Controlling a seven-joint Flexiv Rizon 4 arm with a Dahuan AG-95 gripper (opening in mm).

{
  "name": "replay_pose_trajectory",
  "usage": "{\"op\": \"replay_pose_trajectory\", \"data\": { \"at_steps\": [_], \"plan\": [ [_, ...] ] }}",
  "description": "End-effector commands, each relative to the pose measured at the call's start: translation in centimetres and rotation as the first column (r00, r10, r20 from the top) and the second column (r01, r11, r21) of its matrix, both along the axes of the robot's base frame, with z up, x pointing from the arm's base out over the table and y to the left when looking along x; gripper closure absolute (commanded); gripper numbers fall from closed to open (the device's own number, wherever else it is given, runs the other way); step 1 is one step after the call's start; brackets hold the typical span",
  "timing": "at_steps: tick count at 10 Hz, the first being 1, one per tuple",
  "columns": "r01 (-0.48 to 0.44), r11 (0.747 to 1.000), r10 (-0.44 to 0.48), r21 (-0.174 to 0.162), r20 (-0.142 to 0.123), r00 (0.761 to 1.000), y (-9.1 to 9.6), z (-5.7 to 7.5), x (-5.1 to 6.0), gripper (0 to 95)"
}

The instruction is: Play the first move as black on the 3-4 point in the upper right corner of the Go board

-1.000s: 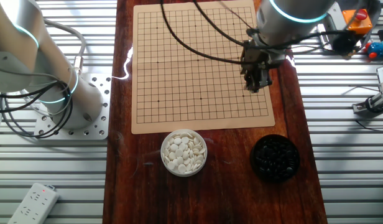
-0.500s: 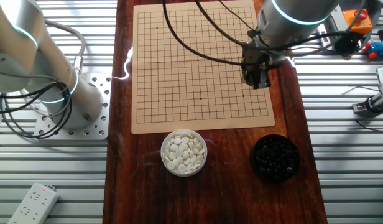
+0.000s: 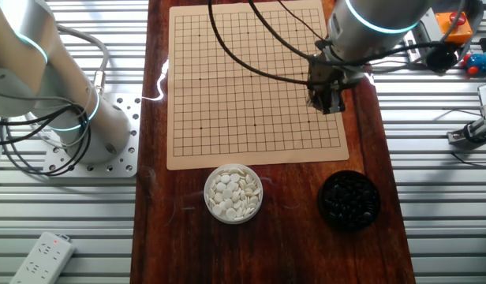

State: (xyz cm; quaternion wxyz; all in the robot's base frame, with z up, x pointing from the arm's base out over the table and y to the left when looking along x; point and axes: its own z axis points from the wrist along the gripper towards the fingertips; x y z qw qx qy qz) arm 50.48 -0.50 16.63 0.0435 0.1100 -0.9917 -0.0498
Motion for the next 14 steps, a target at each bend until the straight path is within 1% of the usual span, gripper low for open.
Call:
{"op": "replay_pose_trajectory", "data": {
  "at_steps": [1,3,4,5,6,7,8,9,10,11,14],
  "plan": [
    [-0.007,1.0,0.007,0.002,0.0,1.0,-0.5,-0.5,0.6,95.0],
    [-0.02,1.0,0.02,0.007,-0.001,1.0,-1.2,-1.1,1.4,95.0],
    [-0.023,1.0,0.024,0.01,-0.006,1.0,-1.5,-1.4,1.7,95.0],
    [-0.038,0.999,0.038,0.011,-0.017,0.999,-1.9,-1.9,2.2,95.0],
    [-0.051,0.999,0.051,0.014,-0.02,0.998,-2.3,-2.3,2.4,95.0],
    [-0.061,0.998,0.062,0.031,-0.018,0.998,-2.8,-2.9,2.8,95.0],
    [-0.072,0.997,0.073,0.041,-0.02,0.997,-3.2,-3.2,3.0,95.0],
    [-0.092,0.995,0.093,0.043,-0.03,0.995,-3.7,-3.4,3.4,95.0],
    [-0.103,0.994,0.104,0.044,-0.033,0.994,-4.0,-3.6,3.5,95.0],
    [-0.127,0.991,0.129,0.044,-0.037,0.991,-4.9,-4.0,3.9,95.0],
    [-0.143,0.988,0.145,0.049,-0.043,0.988,-6.8,-5.0,4.8,95.0]
  ]
}}
